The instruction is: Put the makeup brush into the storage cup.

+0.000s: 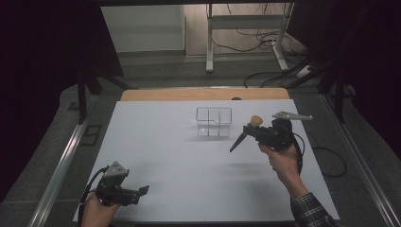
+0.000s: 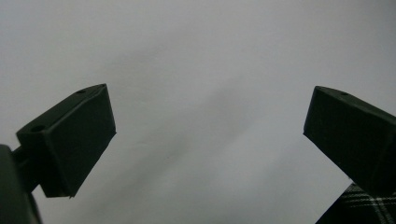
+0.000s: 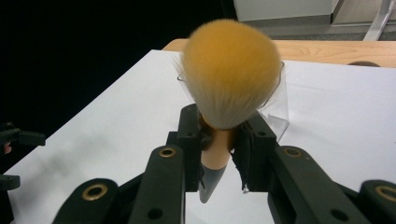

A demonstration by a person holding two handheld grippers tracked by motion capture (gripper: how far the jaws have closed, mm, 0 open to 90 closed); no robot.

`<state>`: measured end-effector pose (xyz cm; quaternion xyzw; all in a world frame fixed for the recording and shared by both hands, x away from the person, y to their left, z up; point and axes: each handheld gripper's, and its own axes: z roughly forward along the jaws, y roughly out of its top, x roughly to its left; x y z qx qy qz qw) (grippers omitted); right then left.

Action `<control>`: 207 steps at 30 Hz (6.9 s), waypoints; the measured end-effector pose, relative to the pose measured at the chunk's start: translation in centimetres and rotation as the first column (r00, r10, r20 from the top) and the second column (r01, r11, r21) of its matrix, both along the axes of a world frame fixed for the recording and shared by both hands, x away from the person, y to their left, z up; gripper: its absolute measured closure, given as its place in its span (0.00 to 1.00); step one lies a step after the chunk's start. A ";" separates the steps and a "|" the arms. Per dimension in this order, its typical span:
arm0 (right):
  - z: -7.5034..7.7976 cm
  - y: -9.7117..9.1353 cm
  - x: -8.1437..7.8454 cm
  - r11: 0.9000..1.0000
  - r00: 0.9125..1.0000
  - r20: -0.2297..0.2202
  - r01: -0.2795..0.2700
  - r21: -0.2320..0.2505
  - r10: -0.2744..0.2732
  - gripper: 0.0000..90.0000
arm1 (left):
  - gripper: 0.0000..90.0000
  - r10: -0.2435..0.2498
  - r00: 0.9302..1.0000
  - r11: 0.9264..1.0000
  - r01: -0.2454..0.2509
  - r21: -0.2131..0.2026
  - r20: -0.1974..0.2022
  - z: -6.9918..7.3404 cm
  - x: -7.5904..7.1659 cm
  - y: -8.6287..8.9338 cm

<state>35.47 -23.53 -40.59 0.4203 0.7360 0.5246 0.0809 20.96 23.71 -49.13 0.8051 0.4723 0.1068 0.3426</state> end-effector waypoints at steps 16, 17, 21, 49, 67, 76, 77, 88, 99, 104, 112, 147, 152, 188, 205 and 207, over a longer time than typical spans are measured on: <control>0.4 0.7 1.1 1.000 1.000 0.004 -0.001 0.002 0.001 0.81 | 0.03 0.035 0.999 0.998 -0.036 0.049 0.006 -0.3 -0.1 0.9; 0.5 0.7 1.2 1.000 1.000 0.005 -0.001 0.002 0.001 0.81 | 0.03 0.037 0.999 0.998 -0.038 0.050 0.004 -0.4 -0.1 1.0; 0.9 0.7 1.5 1.000 1.000 0.012 0.002 0.002 -0.002 0.81 | 0.03 0.045 0.999 0.998 -0.045 0.049 0.001 -0.4 -0.1 1.2; 3.3 0.7 3.8 0.999 0.998 0.051 0.033 0.010 -0.034 0.81 | 0.03 0.039 0.999 0.997 -0.037 0.074 -0.017 -0.6 0.0 1.1; 3.8 0.9 5.5 0.997 0.995 0.071 0.074 0.019 -0.076 0.81 | 0.03 0.030 1.000 0.997 -0.030 0.076 -0.008 -0.5 -0.1 1.0; 3.7 1.0 6.4 0.996 0.993 0.081 0.088 0.017 -0.090 0.81 | 0.03 0.026 1.000 0.997 -0.025 0.078 -0.001 -0.5 -0.2 1.0; 3.7 1.1 6.5 0.996 0.992 0.082 0.091 0.015 -0.092 0.81 | 0.03 0.025 1.000 0.997 -0.025 0.078 -0.001 -0.5 -0.2 1.0; 3.8 1.6 7.4 0.995 0.990 0.105 0.097 -0.002 -0.096 0.81 | 0.03 0.025 1.000 0.997 -0.025 0.075 0.000 -0.5 -0.2 1.0; 3.6 2.3 8.1 0.995 0.988 0.118 0.100 -0.019 -0.097 0.81 | 0.03 0.030 1.000 0.997 -0.030 0.069 0.000 -0.5 -0.3 1.1; 3.5 2.7 8.5 0.995 0.988 0.123 0.099 -0.026 -0.095 0.81 | 0.03 0.030 1.000 0.997 -0.030 0.067 -0.001 -0.5 -0.3 1.1; 3.3 3.2 9.2 0.994 0.987 0.127 0.106 -0.037 -0.101 0.81 | 0.03 0.031 1.000 0.997 -0.031 0.065 -0.002 -0.5 -0.3 1.2; -0.2 4.5 9.8 0.991 0.990 0.107 0.103 -0.083 -0.093 0.81 | 0.03 0.032 0.999 0.997 -0.032 0.068 -0.005 -0.5 -0.3 1.2; -0.7 4.7 9.8 0.991 0.990 0.104 0.103 -0.088 -0.093 0.81 | 0.03 0.032 0.999 0.997 -0.032 0.067 -0.006 -0.5 -0.3 1.2; -4.2 5.5 9.9 0.987 0.993 0.075 0.104 -0.121 -0.096 0.81 | 0.03 0.026 1.000 0.997 -0.025 0.071 -0.009 -0.5 -0.3 1.1; -4.0 5.3 10.5 0.985 0.996 0.084 0.044 -0.167 -0.031 0.11 | 0.03 0.027 1.000 0.998 -0.027 0.065 -0.005 -0.5 -0.3 1.2; -4.1 5.1 10.5 0.984 0.997 0.075 0.030 -0.176 -0.017 0.11 | 0.03 0.027 1.000 0.998 -0.026 0.063 -0.005 -0.5 -0.3 1.2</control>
